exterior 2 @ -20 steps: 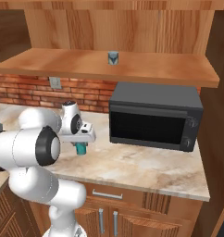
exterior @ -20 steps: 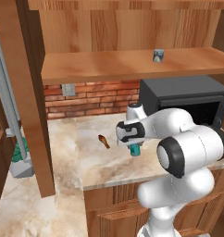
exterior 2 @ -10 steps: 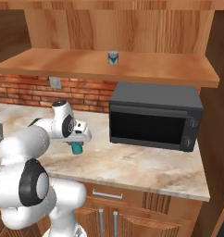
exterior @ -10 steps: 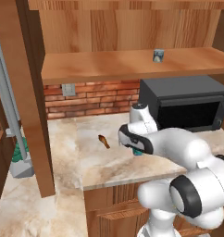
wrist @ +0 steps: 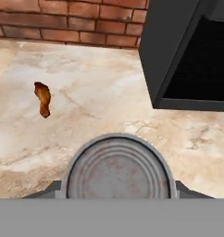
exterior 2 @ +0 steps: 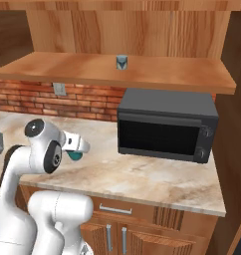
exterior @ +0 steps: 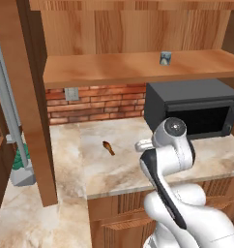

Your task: Restock the canned food cabinet by taking the new fresh canned food from the counter and placing it in the cabinet. Then, take the old canned food from the cabinet and place it on the counter.

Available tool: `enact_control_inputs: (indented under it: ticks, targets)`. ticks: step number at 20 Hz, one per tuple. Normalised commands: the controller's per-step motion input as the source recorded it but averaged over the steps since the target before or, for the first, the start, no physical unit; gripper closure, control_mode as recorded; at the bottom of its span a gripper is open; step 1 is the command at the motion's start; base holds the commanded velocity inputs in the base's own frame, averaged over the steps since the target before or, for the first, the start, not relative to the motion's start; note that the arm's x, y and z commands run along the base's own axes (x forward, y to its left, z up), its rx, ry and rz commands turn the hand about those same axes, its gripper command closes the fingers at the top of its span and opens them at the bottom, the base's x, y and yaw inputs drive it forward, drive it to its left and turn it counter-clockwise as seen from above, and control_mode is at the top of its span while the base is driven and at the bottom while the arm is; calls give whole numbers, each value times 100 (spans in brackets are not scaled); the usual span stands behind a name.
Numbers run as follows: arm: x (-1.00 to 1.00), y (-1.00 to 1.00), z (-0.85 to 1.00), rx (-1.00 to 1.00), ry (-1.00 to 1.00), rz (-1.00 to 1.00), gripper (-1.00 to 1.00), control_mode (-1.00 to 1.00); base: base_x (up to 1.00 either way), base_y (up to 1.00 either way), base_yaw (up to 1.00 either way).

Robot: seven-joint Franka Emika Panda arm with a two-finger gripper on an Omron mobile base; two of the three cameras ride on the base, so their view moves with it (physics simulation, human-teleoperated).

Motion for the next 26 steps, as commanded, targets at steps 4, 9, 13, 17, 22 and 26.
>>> enact_control_inputs:
  ticks: [4,9,13,17,22,26]
  targets:
    - [-93,-3,100,2,-45,0,100,-100,0,0,0]
    - [-80,0,100,0,-40,0,100,-100,0,0,0]
    - [-70,0,100,0,-27,0,100,-100,0,0,0]
    - [-42,0,100,7,-13,11,100,-100,0,0,0]
    - [-3,0,100,14,2,22,100,-100,0,0,0]
    - [41,2,59,10,25,21,100,-100,0,0,0]
